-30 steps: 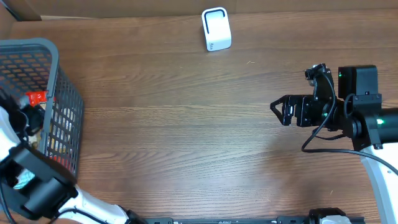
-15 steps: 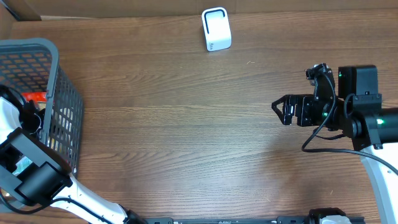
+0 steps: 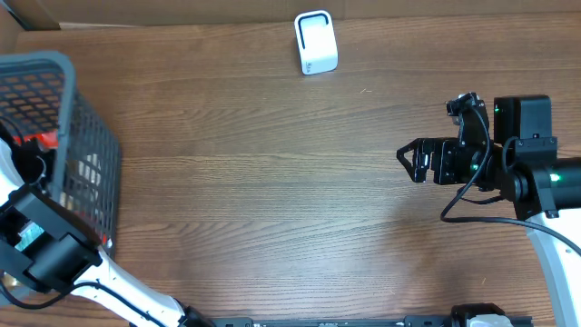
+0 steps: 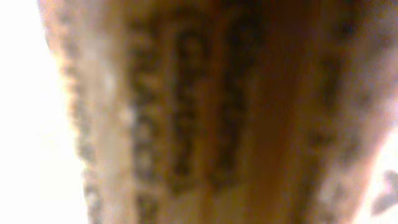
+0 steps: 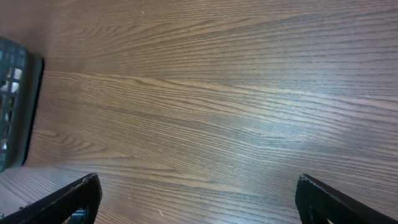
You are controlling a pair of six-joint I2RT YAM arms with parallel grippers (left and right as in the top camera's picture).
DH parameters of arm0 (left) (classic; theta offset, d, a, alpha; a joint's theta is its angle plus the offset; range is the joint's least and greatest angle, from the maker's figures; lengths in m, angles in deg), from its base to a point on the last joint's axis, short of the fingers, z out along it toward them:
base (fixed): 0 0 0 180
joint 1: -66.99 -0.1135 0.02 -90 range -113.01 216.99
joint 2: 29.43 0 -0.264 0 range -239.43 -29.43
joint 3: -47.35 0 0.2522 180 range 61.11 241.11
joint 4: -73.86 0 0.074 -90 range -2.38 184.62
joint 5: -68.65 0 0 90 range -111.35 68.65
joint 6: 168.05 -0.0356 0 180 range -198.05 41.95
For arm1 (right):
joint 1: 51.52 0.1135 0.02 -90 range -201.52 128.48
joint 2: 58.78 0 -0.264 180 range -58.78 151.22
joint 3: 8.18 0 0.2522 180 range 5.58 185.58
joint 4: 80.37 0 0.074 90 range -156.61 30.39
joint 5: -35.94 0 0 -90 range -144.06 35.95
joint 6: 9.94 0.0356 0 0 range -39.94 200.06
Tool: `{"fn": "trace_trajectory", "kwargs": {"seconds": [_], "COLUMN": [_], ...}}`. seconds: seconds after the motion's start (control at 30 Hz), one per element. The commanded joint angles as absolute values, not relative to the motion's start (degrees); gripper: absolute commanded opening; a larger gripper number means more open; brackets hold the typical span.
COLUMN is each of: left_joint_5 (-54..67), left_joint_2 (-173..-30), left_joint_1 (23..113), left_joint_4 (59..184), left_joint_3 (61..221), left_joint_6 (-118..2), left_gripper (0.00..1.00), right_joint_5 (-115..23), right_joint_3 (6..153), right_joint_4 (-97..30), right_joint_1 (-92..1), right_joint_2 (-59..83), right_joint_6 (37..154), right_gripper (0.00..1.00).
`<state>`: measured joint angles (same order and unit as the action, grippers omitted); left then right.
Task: Scan the item barcode
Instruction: 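Reach into the basket and grasp the orange-ended spaghetti pack with left gripper, then lift the spaghetti pack out and place it on the table centre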
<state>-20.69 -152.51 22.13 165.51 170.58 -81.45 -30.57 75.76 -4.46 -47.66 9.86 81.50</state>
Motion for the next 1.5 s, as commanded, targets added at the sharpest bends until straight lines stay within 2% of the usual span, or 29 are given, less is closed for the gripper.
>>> {"fn": "trace_trajectory", "kwargs": {"seconds": [0.0, 0.17, 0.43, 0.73, 0.77, 0.9, 1.1, 1.33, 1.47], "left_joint_5": [-15.5, -15.2, -10.3, 15.8, 19.2, 18.1, 8.3, -8.3, -8.5], "left_joint_2": [-148.4, -144.8, -139.1, -129.1, -127.3, -126.8, -127.6, -127.7, -127.7], "left_joint_1": [22.0, 22.0, 22.0, 23.4, 27.2, 36.8, 56.5, 82.3, 89.4], "left_joint_4": [170.5, 173.2, 173.0, 172.2, 174.8, 181.6, 183.4, 168.9, 155.6], "left_joint_3": [185.7, 200.3, 203.9, 207.0, 207.0, 206.9, 200.9, 181.4, 166.4], "left_joint_6": [-78.4, -75.0, -76.2, -80.9, -80.9, -80.8, -73.2, -58.0, -48.1], "left_gripper": [0.04, 0.04, 0.04, 0.04, 0.04, 0.04, 0.04, 0.04, 0.04], "right_joint_5": [-31.1, -31.1, -31.1, -31.1, -31.1, -31.1, -31.1, -30.9, -30.9], "right_joint_3": [76.8, 76.8, 76.8, 76.8, 76.8, 76.8, 76.8, 76.8, 76.8], "right_joint_4": [-4.8, -4.8, -4.7, -4.8, -4.8, -4.8, -4.7, -4.8, -4.7], "right_joint_1": [-47.3, -47.3, -47.3, -47.3, -47.3, -47.3, -47.3, -47.4, -47.4], "right_joint_2": [9.7, 9.7, 9.7, 9.7, 9.7, 9.7, 9.6, 9.6, 9.6], "right_joint_6": [81.1, 81.1, 81.1, 81.1, 81.1, 81.1, 81.1, 82.1, 83.2], "right_gripper": [1.00, 1.00, 1.00, 1.00, 1.00, 1.00, 1.00, 1.00, 1.00]}}
